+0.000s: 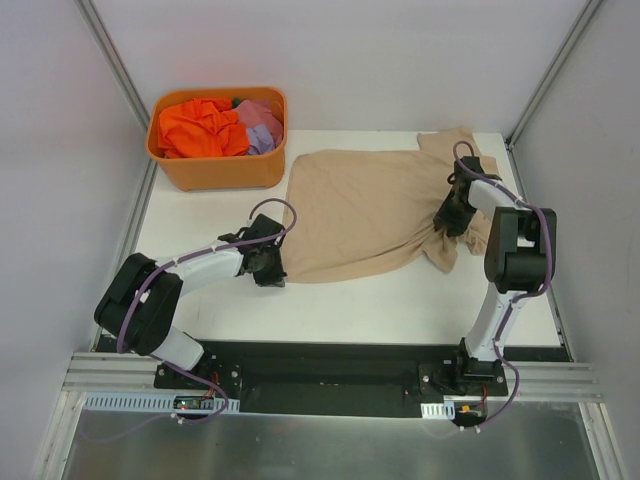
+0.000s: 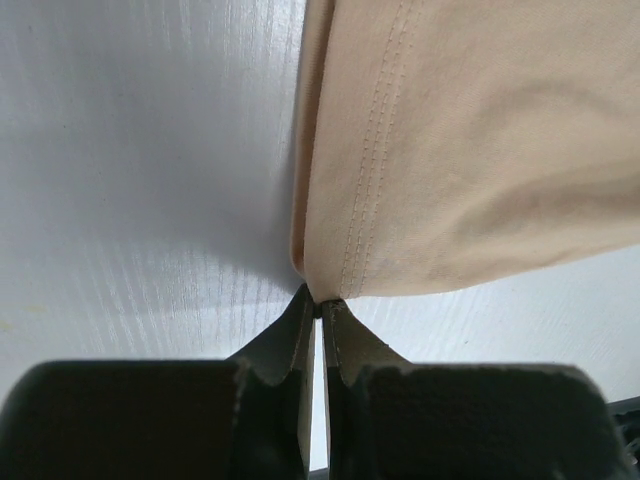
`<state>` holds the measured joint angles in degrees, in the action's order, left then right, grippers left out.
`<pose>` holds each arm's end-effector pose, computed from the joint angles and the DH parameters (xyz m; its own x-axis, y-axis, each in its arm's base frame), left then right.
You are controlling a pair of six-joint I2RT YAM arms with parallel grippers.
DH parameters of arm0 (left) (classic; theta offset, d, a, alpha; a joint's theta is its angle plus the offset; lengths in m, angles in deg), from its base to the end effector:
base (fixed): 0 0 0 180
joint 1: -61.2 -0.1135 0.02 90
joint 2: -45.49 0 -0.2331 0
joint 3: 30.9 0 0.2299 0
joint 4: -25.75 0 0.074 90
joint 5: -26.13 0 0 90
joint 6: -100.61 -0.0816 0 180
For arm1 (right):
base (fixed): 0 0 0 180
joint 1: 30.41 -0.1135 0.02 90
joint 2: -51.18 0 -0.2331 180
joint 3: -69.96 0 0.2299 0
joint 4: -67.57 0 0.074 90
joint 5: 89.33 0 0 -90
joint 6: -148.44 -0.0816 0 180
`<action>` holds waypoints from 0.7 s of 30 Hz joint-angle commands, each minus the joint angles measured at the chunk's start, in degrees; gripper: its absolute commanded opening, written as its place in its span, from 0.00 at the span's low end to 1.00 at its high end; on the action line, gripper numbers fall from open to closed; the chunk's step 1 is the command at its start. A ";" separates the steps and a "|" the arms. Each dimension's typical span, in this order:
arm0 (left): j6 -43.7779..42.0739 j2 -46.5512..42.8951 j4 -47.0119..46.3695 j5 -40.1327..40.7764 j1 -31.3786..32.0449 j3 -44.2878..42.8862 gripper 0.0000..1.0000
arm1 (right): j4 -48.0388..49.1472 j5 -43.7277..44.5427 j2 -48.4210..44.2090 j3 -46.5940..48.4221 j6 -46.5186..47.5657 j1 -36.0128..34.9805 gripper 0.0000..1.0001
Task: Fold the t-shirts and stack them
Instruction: Flatten out the tshirt
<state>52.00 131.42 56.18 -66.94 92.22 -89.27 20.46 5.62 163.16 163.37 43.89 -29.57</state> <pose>0.2460 -0.1530 0.1078 -0.9015 -0.2283 -0.3676 -0.0762 0.9200 -0.3845 0.3890 -0.0127 0.1149 -0.8693 0.2631 -0.4184 0.2774 0.9604 0.0274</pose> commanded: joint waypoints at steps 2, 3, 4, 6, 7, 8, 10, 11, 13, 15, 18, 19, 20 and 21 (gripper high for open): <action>-0.52 0.64 2.36 -1.23 -0.53 -0.44 0.00 | -6.67 4.44 -3.60 -2.68 2.59 -0.14 0.41; -0.78 0.38 2.27 -1.50 -0.44 -0.44 0.00 | -8.16 6.19 -5.96 -5.57 2.42 0.21 0.41; -1.04 0.20 2.27 -1.85 -0.44 -0.35 0.00 | -9.14 7.52 -8.34 -8.55 1.98 0.65 0.42; -1.48 -0.58 2.18 -2.20 -0.35 -0.26 0.00 | -10.28 8.93 -14.22 -14.88 0.40 2.14 0.45; -1.74 -0.94 2.27 -2.20 -0.18 -0.17 0.00 | -10.46 9.20 -18.43 -17.78 -0.39 3.02 0.49; -2.01 -1.38 2.35 -2.20 0.17 -0.17 0.00 | -10.72 8.94 -21.34 -20.77 -0.83 3.90 0.53; -2.36 -1.90 2.18 -2.03 0.70 -0.17 0.00 | -11.60 8.67 -25.92 -25.26 -1.45 5.74 0.67; -2.54 -2.17 2.18 -2.03 1.05 -0.17 0.00 | -11.95 8.24 -28.11 -27.02 -1.19 6.36 0.74; -2.98 -2.43 1.92 -2.03 1.32 -0.26 0.00 | -13.88 8.58 -32.16 -29.14 -1.10 6.80 0.84; -3.42 -2.52 1.83 -2.03 1.32 -0.35 0.00 | -16.16 9.72 -36.99 -30.55 -1.10 6.98 0.86; -4.03 -2.79 1.65 -1.50 1.41 -0.09 0.00 | -19.68 10.78 -45.86 -33.18 -2.32 7.94 0.93; -4.29 -2.96 1.57 -1.50 1.41 0.00 0.00 | -19.87 10.61 -48.59 -34.58 -3.11 8.73 0.94; -4.38 -3.14 1.39 -1.50 1.41 0.26 0.00 | -19.87 10.08 -51.66 -35.90 -3.73 9.78 0.96; -4.38 -3.31 1.21 -1.67 1.41 0.35 0.00 | -19.87 9.64 -54.48 -37.40 -4.17 11.36 0.97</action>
<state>49.55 130.57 56.64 -68.29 93.14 -89.27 5.07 14.19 118.03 129.80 42.50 -21.70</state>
